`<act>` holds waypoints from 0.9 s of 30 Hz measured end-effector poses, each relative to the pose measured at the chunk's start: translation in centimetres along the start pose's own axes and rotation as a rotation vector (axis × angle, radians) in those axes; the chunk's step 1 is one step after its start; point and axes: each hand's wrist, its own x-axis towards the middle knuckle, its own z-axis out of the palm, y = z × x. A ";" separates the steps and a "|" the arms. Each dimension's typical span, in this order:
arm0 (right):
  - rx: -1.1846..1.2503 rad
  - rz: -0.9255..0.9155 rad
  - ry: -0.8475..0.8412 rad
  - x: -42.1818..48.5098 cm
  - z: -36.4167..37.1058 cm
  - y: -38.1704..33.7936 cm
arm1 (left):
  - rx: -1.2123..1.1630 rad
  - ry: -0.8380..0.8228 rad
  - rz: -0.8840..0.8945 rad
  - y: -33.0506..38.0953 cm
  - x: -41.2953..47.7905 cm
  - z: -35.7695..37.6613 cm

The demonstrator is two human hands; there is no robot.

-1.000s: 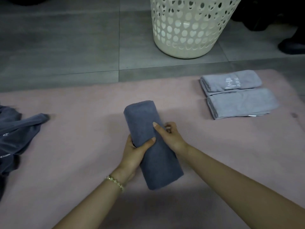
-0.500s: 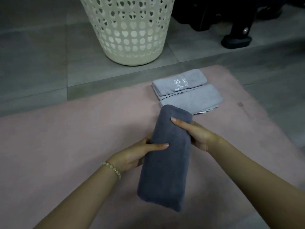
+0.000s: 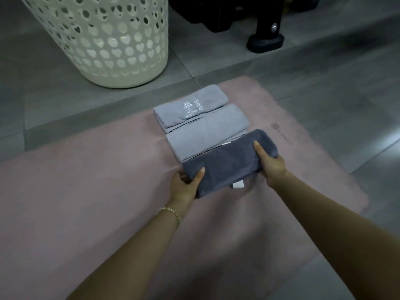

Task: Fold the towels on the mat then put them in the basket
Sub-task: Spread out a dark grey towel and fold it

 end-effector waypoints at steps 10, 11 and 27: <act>-0.306 -0.026 0.073 2.0 -0.6 1.1 | 0.113 0.117 0.078 -2.0 -0.2 1.5; -0.385 -0.054 0.080 1.9 -0.7 0.9 | 0.132 0.116 0.079 -2.0 -0.3 1.6; -1.001 -0.796 -0.559 -14.2 18.3 0.8 | 0.813 0.198 0.142 0.5 -8.2 -28.8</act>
